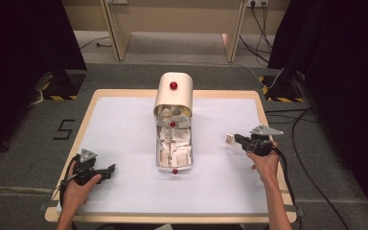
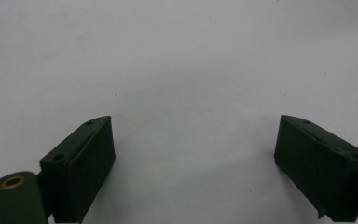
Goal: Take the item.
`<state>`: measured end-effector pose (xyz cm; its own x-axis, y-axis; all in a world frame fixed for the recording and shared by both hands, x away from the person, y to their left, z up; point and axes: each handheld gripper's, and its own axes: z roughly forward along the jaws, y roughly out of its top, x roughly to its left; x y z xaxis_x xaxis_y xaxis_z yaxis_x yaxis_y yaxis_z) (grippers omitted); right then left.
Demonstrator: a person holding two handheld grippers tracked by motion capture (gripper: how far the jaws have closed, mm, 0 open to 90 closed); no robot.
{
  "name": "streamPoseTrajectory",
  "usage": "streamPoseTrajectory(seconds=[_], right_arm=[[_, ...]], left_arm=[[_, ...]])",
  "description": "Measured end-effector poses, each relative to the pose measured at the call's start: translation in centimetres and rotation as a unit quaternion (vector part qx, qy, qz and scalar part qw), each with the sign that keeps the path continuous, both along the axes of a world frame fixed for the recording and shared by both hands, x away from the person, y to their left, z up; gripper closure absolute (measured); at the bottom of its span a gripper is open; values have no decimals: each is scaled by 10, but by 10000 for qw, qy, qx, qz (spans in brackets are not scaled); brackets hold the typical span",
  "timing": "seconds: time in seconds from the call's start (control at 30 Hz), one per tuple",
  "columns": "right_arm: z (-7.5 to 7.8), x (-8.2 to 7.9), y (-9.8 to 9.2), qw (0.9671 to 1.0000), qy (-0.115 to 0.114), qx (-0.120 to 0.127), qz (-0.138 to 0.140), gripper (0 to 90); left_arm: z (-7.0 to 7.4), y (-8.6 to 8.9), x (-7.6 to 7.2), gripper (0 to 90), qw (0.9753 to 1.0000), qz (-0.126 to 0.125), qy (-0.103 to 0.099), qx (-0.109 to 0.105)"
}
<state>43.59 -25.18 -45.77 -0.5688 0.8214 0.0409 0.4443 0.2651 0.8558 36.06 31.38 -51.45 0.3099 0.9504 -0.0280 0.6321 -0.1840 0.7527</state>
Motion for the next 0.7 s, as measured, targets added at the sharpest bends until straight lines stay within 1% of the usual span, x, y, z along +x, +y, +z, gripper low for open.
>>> streamPoseTrajectory(seconds=[0.27,0.33,0.37,0.53,0.7], right_arm=[[-6,2,-1,9999,91,-56,-39,888],[-7,2,-1,9999,97,-80,-49,888],[-8,2,-1,9998,99,-173,-75,887],[-9,3,-3,9996,92,-247,-135,884],[-10,3,-5,9993,116,-271,-214,875]], left_arm=[[0,0,0,113,10000,-2,1,0],[0,0,0,113,10000,-1,1,0],[0,0,0,113,10000,0,-2,1],[0,0,0,113,10000,-1,0,-1],[0,0,0,113,10000,-2,-1,0]])
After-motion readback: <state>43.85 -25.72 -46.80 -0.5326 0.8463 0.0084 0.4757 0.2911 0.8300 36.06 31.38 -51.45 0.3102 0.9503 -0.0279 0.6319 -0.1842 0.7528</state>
